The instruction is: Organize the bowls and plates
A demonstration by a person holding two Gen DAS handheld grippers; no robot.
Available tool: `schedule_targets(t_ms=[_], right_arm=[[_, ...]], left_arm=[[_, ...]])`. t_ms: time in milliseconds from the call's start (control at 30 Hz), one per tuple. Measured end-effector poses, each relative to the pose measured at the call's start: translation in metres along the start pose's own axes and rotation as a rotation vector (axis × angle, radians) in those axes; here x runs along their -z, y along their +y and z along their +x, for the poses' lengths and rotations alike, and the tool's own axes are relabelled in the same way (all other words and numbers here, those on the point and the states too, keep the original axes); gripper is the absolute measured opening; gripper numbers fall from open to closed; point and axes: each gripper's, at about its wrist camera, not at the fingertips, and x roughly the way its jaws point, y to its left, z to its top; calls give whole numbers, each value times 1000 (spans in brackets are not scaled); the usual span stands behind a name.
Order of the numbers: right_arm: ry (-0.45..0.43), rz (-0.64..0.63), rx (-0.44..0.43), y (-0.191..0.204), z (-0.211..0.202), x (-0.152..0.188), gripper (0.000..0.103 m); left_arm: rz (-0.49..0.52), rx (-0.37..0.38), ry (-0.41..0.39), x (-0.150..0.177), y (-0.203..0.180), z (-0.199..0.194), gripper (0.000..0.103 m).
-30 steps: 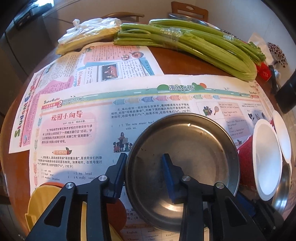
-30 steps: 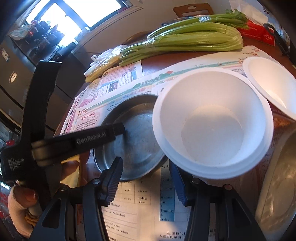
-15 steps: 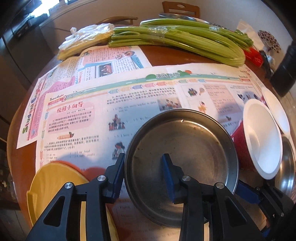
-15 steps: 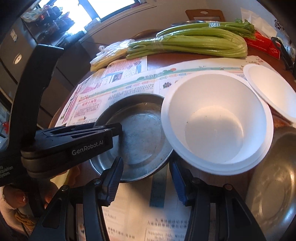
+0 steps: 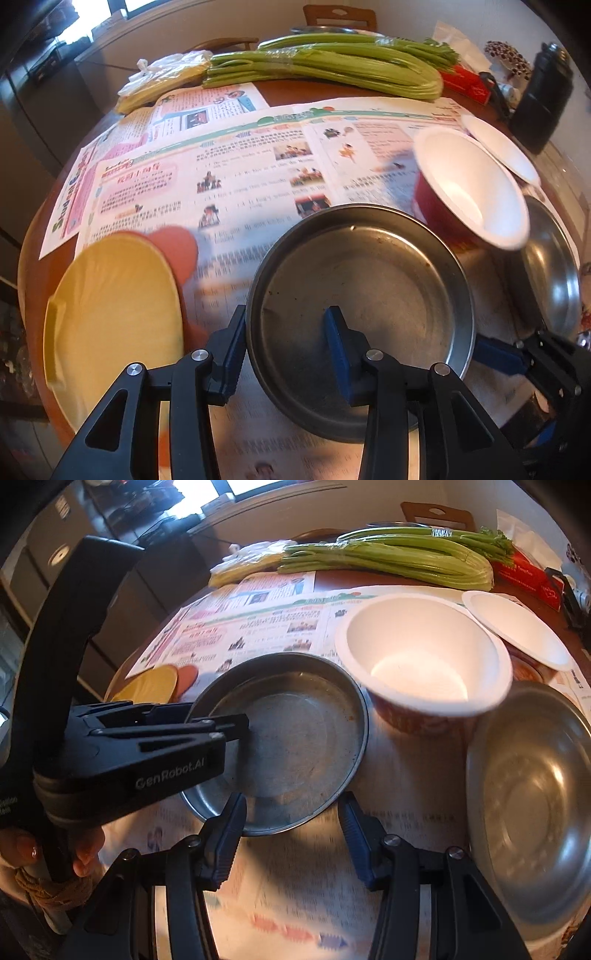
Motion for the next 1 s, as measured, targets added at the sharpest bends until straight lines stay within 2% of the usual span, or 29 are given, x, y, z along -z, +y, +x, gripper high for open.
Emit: schedule_targets(t_ms=[167, 467, 633, 767, 1000], right_arm=[[-5, -6, 4, -3, -12, 16, 52], [-38, -64, 43, 2, -20, 33, 52], [-53, -112, 28, 11, -20, 37, 52], [-58, -121, 25, 14, -22, 38, 52], [-91, -137, 21, 18, -35, 38, 52]], left_arm=[[9, 3, -33, 24, -9, -10, 42], [-101, 54, -81, 51, -4, -18, 42], [-145, 21, -112, 62, 1, -22, 42], [-182, 52, -130, 69, 6, -31, 43], [-196, 58, -166, 73, 5, -48, 43]])
